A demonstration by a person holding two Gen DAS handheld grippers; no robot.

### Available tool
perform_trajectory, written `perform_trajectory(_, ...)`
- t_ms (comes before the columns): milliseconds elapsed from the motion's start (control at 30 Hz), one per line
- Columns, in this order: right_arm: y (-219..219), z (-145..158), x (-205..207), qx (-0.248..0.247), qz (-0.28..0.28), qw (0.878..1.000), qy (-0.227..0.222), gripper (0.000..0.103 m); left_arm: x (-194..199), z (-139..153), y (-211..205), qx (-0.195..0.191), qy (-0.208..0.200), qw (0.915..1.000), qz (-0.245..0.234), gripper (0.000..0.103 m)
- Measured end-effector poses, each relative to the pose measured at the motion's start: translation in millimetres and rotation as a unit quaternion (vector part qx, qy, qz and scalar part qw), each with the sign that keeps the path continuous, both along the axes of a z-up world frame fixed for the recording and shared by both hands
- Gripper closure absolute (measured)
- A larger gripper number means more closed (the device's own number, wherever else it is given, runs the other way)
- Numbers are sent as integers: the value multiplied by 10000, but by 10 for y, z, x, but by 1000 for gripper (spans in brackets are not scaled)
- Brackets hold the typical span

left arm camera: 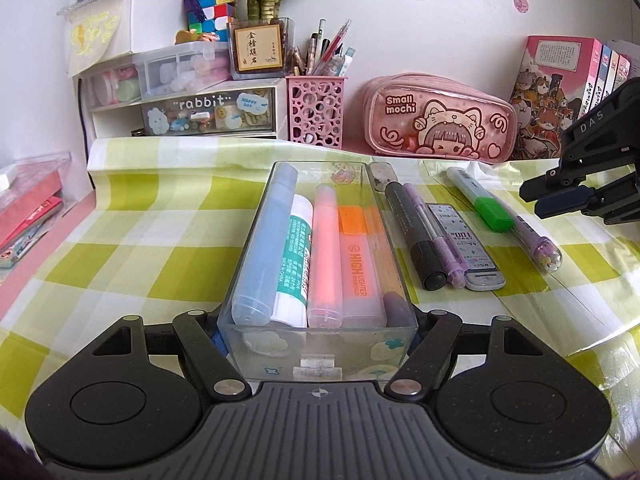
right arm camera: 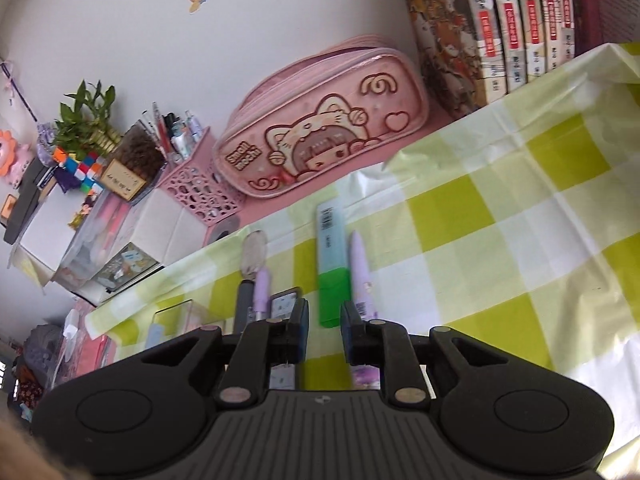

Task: Organize stationery
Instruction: 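Move the right tool to the green-and-white highlighter and grasp it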

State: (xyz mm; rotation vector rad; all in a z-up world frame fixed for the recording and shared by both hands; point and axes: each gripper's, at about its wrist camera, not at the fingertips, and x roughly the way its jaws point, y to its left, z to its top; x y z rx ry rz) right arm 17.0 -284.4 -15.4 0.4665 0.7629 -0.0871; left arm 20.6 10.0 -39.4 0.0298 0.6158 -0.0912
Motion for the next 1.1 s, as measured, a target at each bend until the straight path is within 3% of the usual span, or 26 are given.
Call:
perform_trajectory(167,-11,-39,73,-659,-61,9976,227,92,-3,0,-2,-1,0,10000,0,30)
perform_trajectory(633,417,38,376,-1406,582,9881,220,92,-4,0,-4,-3,-2,10000,2,30)
perform_trajectory(867,567,-115,733,-2364,589,9684,526,92,6,-4,-3,-4,-3,10000,-1,30)
perform_trajectory(1100,566,-228,969,-2443,874,9627,767,85,15,-12,-13,-7,-3,10000,-22,30)
